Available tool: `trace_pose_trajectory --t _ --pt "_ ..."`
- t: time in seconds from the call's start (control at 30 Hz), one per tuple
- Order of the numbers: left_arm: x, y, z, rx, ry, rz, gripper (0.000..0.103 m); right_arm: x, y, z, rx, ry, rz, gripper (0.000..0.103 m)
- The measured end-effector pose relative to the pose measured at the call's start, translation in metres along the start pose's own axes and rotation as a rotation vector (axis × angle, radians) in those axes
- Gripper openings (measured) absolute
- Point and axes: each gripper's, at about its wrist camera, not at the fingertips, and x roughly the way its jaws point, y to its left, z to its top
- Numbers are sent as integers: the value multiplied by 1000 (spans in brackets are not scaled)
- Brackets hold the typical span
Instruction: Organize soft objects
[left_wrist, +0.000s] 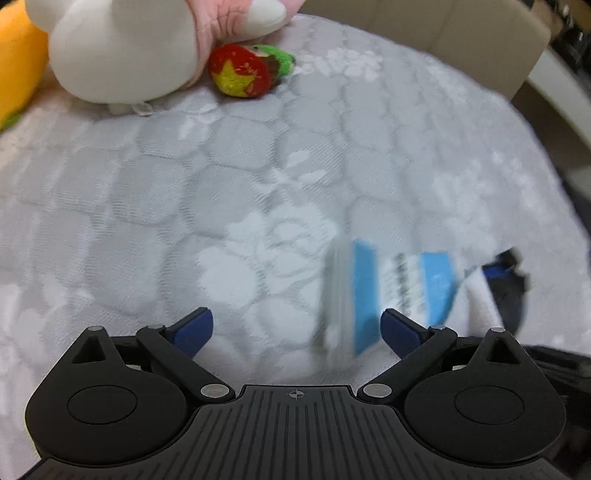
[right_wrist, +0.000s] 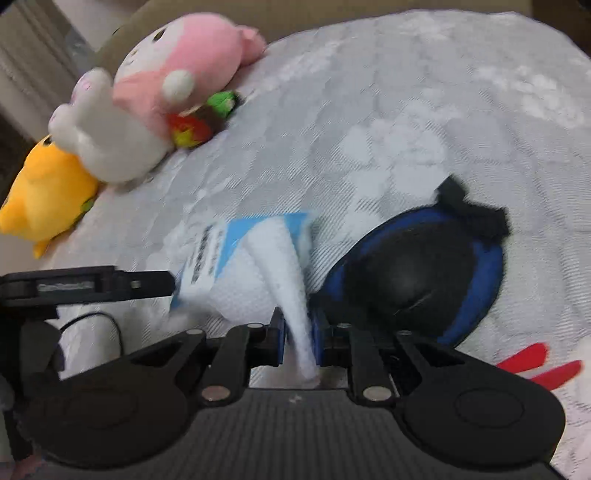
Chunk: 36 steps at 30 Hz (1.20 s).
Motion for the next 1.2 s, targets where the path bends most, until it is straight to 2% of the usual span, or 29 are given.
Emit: trace_pose_trajectory --t 0.07,0.13,0.2,0.3,0.4,0.53,0.6,0.67,0.83,1.07,1.2 --pt "1 -5 10 38 2 -38 100 -4 -1 5 2 -49 -14 18" --pt "9 -18 24 143 2 -9 100 -11 -12 11 61 -74 22 18" --pt "24 -31 32 231 55 1 100 -18 -25 17 129 -93 66 18" --pt "44 -48 39 286 114 -28 102 -27 -46 22 213 -133 94 18" --pt "52 -70 41 373 96 -59 101 -35 -65 26 287 -161 109 18" --pt "55 -105 26 586 65 -23 101 -42 -76 27 325 -189 127 18" --pt "49 -116 14 649 51 -16 101 -45 -80 28 335 -200 135 18" --pt "37 -122 -2 691 27 -20 101 -46 -79 28 331 -204 138 18" --pt "-5 -130 -51 779 -53 -91 101 -49 -71 27 291 -214 146 20" --pt "-32 -140 -90 801 -63 -165 101 -64 -45 18 146 -216 92 21" --pt "-35 -139 -99 833 -72 -222 102 -72 -30 12 64 -217 61 21"
